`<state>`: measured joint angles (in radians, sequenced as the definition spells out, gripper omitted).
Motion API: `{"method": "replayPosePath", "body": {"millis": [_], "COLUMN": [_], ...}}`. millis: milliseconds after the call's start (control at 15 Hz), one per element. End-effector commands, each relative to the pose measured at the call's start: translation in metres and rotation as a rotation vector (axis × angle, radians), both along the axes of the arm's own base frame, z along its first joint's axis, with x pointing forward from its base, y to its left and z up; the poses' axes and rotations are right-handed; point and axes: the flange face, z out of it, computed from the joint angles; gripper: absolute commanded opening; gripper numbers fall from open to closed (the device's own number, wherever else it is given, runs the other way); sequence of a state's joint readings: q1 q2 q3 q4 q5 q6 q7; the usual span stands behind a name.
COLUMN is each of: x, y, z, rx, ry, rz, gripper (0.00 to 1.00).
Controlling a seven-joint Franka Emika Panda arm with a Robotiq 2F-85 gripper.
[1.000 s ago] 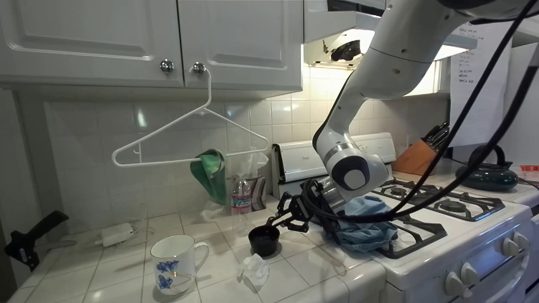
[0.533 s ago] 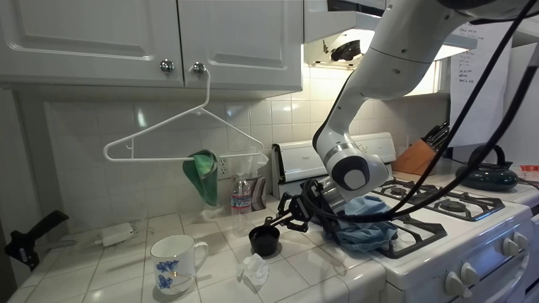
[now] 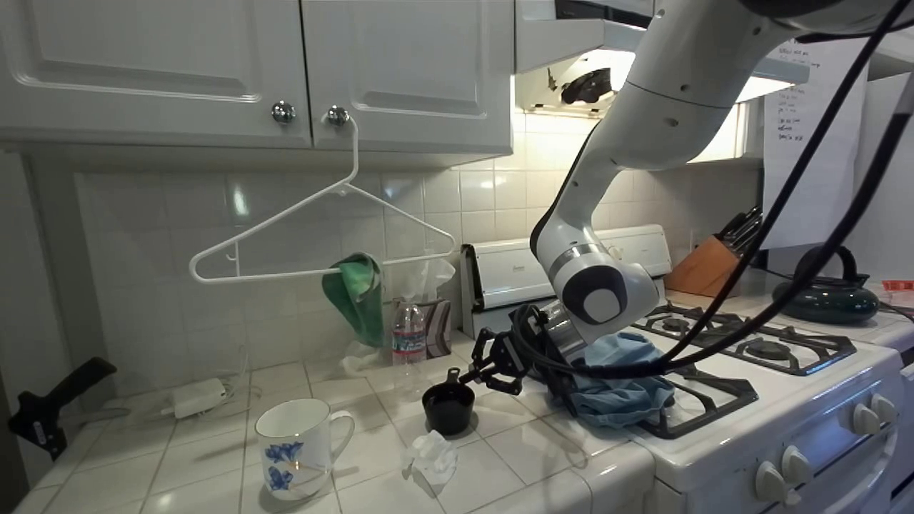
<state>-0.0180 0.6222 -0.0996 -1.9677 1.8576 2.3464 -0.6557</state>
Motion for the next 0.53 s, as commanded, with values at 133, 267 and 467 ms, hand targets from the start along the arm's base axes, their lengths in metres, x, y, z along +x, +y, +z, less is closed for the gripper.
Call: {"method": "replayPosePath", "body": {"millis": [133, 267, 467], "x": [0.0048, 0.0046, 0.0042], "y": [0.0011, 0.0011, 0.0008], "z": [0.0014, 0.0025, 0.0046], "rx": [0.022, 0.026, 0.035], "ry": [0.005, 0.001, -0.005], "rz": [0.009, 0.011, 0.013], "gripper": [0.00, 0.00, 0.00]}}
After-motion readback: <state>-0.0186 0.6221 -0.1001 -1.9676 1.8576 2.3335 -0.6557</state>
